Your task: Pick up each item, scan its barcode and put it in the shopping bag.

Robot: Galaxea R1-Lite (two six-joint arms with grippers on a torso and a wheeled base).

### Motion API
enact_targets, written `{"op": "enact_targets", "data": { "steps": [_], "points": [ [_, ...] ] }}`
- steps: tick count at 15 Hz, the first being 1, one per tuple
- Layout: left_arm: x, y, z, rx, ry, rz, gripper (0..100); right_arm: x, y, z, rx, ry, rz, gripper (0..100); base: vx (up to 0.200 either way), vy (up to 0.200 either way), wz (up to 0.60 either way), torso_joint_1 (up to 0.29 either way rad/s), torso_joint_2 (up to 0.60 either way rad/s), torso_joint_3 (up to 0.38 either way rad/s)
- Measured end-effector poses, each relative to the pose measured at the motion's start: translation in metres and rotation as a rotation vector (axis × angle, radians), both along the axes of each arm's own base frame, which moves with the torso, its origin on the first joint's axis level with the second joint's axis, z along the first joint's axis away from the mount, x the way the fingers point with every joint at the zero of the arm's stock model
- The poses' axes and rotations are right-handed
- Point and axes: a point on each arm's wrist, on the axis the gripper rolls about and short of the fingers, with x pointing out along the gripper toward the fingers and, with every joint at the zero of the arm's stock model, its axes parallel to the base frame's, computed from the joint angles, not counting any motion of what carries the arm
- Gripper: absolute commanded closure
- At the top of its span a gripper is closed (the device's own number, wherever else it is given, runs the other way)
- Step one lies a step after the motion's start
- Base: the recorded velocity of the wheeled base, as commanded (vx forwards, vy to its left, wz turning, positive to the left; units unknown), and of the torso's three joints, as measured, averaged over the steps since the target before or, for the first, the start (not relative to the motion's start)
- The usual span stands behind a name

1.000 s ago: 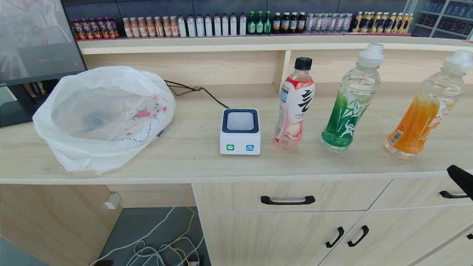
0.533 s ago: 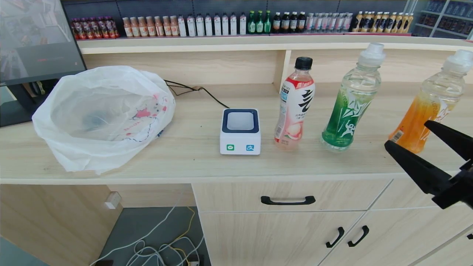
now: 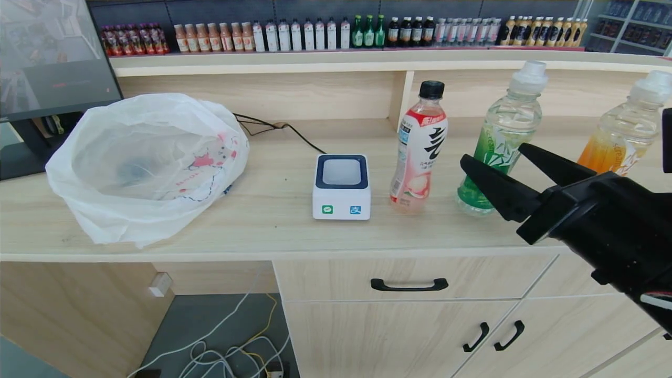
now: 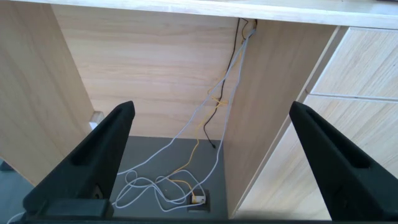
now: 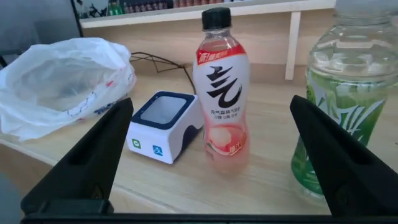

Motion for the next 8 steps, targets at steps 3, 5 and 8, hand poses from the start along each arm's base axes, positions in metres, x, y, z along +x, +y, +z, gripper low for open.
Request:
{"op": "enact_targets", "data": {
  "steps": [3,5,8],
  "points": [
    [0.0,0.0,0.0,0.0,0.0,0.0,0,0.005,0.007,-0.007,-0.092,-0.032,0.008,0,0.0,0.0,0.0,0.0,0.0,0.0],
    [0.0,0.0,0.0,0.0,0.0,0.0,0,0.008,0.01,-0.014,-0.134,-0.037,0.02,0,0.0,0.0,0.0,0.0,0.0,0.0],
    [0.0,0.0,0.0,0.0,0.0,0.0,0,0.017,0.012,-0.019,-0.15,-0.026,0.003,0,0.0,0.0,0.0,0.0,0.0,0.0]
  ]
}}
